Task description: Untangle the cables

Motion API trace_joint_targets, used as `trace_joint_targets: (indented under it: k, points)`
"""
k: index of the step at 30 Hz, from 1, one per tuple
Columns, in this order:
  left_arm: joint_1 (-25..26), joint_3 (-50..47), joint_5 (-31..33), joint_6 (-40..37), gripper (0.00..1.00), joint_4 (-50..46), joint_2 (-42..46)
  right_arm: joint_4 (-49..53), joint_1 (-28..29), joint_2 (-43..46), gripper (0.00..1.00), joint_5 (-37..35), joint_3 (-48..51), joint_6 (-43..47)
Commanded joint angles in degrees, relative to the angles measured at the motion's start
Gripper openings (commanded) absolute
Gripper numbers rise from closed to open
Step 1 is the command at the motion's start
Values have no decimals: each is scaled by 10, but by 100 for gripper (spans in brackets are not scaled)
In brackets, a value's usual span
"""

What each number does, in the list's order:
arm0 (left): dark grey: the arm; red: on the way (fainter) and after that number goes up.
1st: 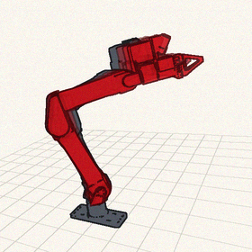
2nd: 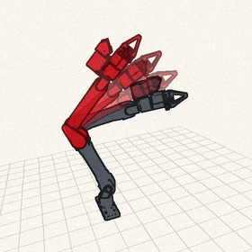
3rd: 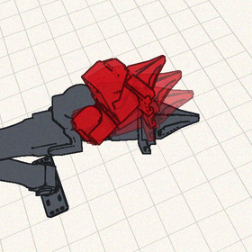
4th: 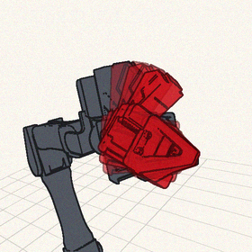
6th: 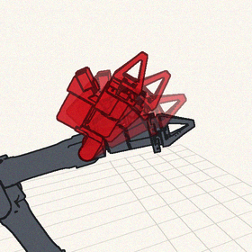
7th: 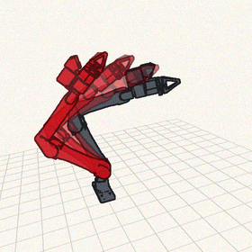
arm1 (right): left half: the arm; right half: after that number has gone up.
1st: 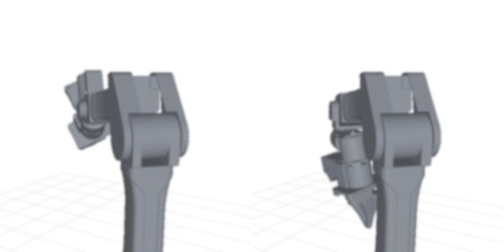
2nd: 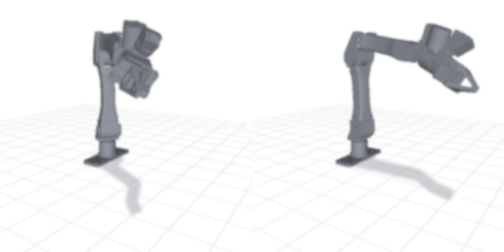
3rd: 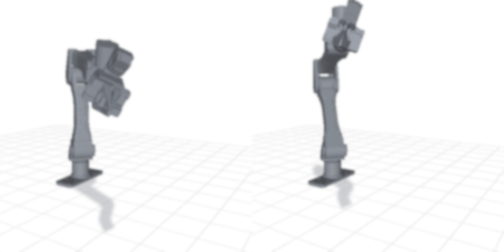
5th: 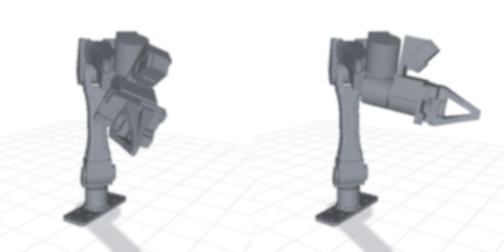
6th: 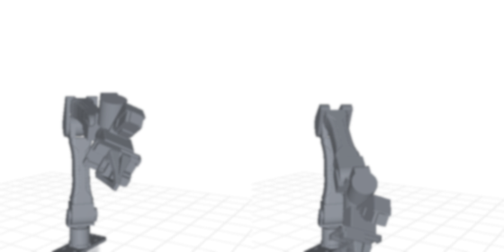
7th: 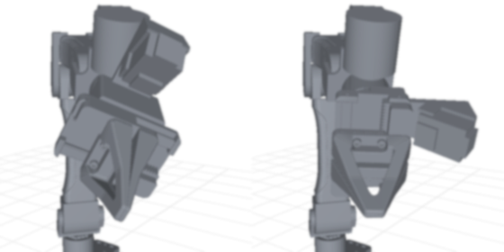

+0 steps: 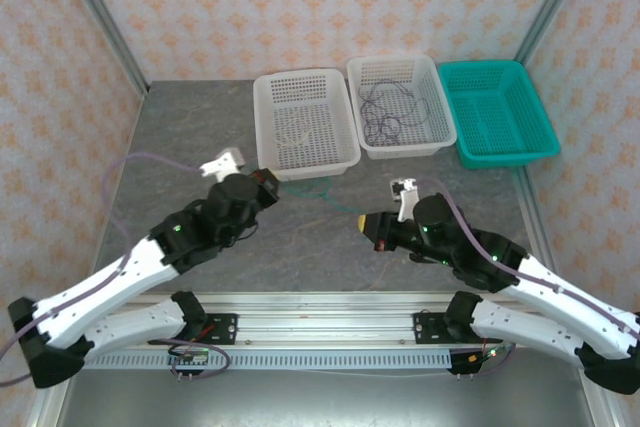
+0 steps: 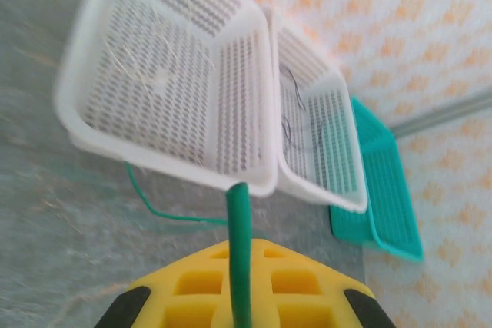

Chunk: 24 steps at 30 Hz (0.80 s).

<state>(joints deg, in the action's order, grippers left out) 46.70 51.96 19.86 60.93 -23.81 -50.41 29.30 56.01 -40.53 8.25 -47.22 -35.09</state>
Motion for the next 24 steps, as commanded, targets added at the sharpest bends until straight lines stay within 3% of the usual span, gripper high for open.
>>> trace_joint_targets:
  k: [1,5,8,24]
  points:
    - [-21,-27,92,-21,0,-113,50,80,3,18,0,-115,11,-12]
    - [-29,-38,127,-23,0,-168,107,134,-6,33,0,-241,12,-64]
    - [-31,-41,148,-30,0,-192,138,150,-25,41,0,-278,19,-82]
    - [-47,-29,200,-57,0,-254,196,224,-147,111,0,-334,39,-111]
